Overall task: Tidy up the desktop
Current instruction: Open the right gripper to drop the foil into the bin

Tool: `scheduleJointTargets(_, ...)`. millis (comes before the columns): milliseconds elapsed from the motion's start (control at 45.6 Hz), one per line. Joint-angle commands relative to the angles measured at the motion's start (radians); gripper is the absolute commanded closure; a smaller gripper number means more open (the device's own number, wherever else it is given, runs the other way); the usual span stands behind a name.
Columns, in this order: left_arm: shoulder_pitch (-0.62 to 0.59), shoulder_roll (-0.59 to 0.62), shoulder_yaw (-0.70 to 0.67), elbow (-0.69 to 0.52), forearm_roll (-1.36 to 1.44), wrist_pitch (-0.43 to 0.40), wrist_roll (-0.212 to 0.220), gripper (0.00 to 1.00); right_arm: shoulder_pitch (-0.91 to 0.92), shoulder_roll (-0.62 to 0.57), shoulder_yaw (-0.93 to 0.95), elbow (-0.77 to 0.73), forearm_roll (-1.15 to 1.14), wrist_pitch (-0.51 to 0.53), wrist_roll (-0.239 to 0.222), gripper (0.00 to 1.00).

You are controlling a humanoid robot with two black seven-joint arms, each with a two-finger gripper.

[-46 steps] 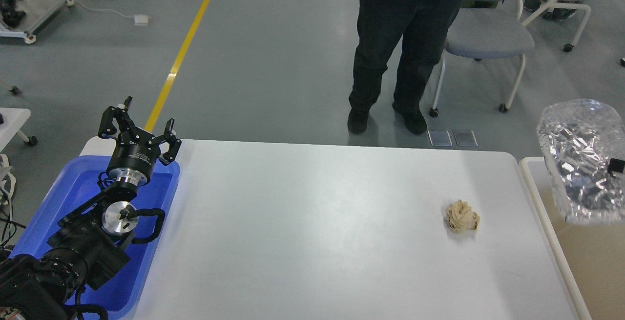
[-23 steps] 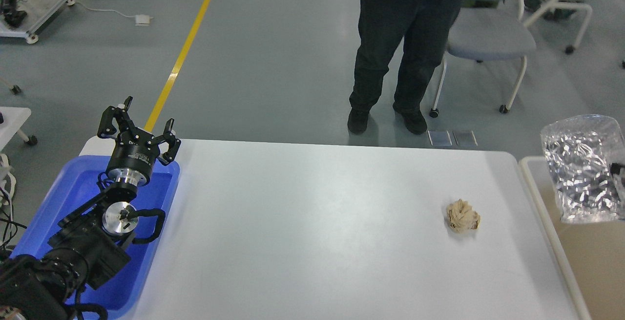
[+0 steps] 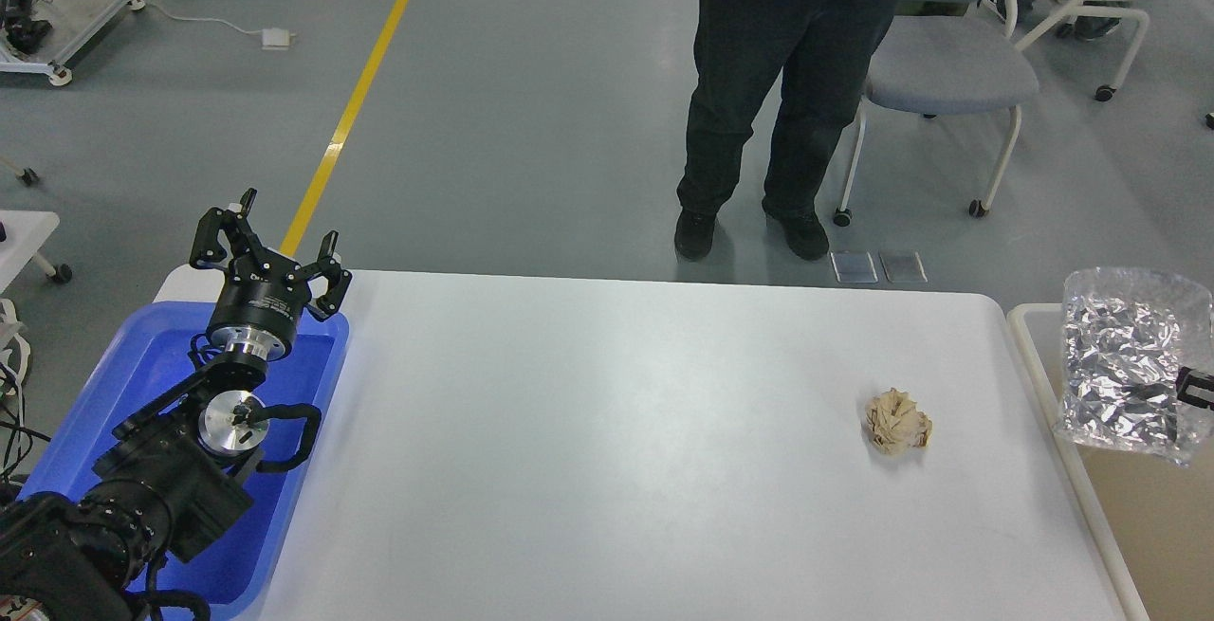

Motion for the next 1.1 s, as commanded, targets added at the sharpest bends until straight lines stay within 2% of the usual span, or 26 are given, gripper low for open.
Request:
scheduleJointTargets(0,0.000,0.000,0.000,0.001,0.000,0.000,0.000,0.00,-0.033,0.033,0.000,-0.034,0.148,0.083,-0.094,1.00)
scheduleJointTargets(197,0.000,0.001,0.000,0.001,0.000,0.000,0.000,0.00,-0.067,0.033,-0.002,-0.048,0.165,0.097,-0.122,1.00)
scheduleJointTargets(504,0.000,0.000,0.000,0.001,0.000,0.002,0.000,0.00,-0.122,0.035,-0.056,-0.115,0.165,0.082,-0.122,1.00)
scheduleJointTargets(855,0.000,0.000,0.000,0.001,0.000,0.002,0.000,0.00,-0.134,0.038,-0.040,-0.125,0.169,0.082,-0.133,1.00)
scheduleJointTargets(876,0.000,0.000,0.000,0.001,0.000,0.002,-0.002,0.00,-0.133,0.038,-0.036,-0.125,0.174,0.083,-0.140,0.78)
scheduleJointTargets(898,0.000,0.000,0.000,0.001,0.000,0.002,0.000,0.00,-0.133,0.038,-0.034,-0.125,0.180,0.080,-0.146,0.42)
scheduleJointTargets(920,0.000,0.000,0.000,0.001,0.000,0.002,-0.002,0.00,-0.133,0.040,-0.030,-0.125,0.192,0.079,-0.152,0.12)
scheduleJointTargets(942,0.000,0.000,0.000,0.001,0.000,0.002,0.000,0.00,-0.133,0.041,-0.025,-0.125,0.209,0.080,-0.156,0.05)
scheduleJointTargets(986,0.000,0.000,0.000,0.001,0.000,0.002,0.000,0.00,-0.131,0.044,-0.033,-0.125,0.250,0.091,-0.162,0.00)
scheduleJointTargets(1074,0.000,0.000,0.000,0.001,0.000,0.002,-0.002,0.00,-0.130,0.047,-0.036,-0.123,0.294,0.094,-0.182,0.00)
